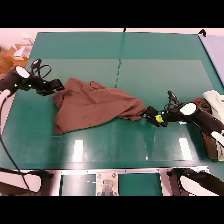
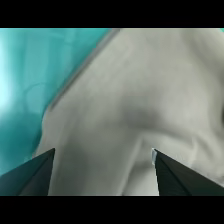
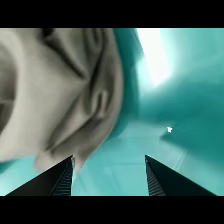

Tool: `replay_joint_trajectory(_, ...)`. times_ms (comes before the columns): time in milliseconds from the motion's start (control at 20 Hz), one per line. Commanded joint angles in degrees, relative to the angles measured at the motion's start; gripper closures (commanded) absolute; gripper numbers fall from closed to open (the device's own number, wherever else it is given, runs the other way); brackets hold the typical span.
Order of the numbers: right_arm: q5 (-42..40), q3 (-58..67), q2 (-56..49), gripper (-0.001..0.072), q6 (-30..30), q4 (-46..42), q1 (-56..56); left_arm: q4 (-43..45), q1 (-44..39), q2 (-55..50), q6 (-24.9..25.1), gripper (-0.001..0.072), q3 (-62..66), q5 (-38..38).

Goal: Fold the shirts.

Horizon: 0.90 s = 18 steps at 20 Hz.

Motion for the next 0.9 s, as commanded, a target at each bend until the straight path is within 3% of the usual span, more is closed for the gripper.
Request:
replay_joint_trajectory(0,-1.9,0.6,-5.3,0.0233,-5.9,7.2,-0.8,-14.5,0.1,-4.2,9.4,-0.0013,-0.2,7.6)
replay_joint_trajectory(150,-2.0,3.2,-10.1,0.0235,-12.9,16.0,-0.7,-27.8,0.1,-5.2,21.3,-0.0013,-0.1,9.4)
replay_joint_trajectory(200,-1.8,4.2,-11.4,0.0301,-14.2,17.6,-0.5,-30.1,0.1,-5.9,23.5,-0.0013,0.0,9.6)
replay_joint_trajectory(250,-1.5,5.2,-12.6,0.0399,-15.2,18.8,-0.3,-31.9,0.1,-6.8,24.3,-0.0013,0.0,9.5)
replay_joint_trajectory(300,-0.9,6.1,-13.4,0.0434,-15.9,19.5,0.0,-32.6,0.1,-7.9,24.6,-0.0013,0.0,8.8)
replay_joint_trajectory(500,1.2,8.9,-14.1,0.0505,-16.0,19.5,0.0,-32.8,0.1,-11.3,25.8,-0.0012,0.0,3.4)
replay_joint_trajectory(550,1.9,9.6,-14.1,0.0603,-17.0,19.5,0.0,-32.8,0.1,-11.3,25.9,-0.0008,0.0,3.2)
replay_joint_trajectory(600,2.7,10.3,-14.1,0.0689,-18.1,19.5,0.0,-33.0,0.1,-11.2,26.4,0.0204,0.2,2.4)
replay_joint_trajectory(650,3.3,11.0,-14.1,0.0689,-18.6,19.5,0.0,-33.0,0.1,-11.2,28.2,0.0524,0.9,0.5)
replay_joint_trajectory(700,3.9,11.8,-14.1,0.0689,-18.9,19.5,0.0,-32.8,0.2,-11.2,28.8,0.0686,2.2,-2.2)
replay_joint_trajectory(850,5.7,16.3,-14.1,0.069,-18.9,17.3,-1.4,-30.2,0.2,-10.9,27.0,0.0688,9.2,-11.3)
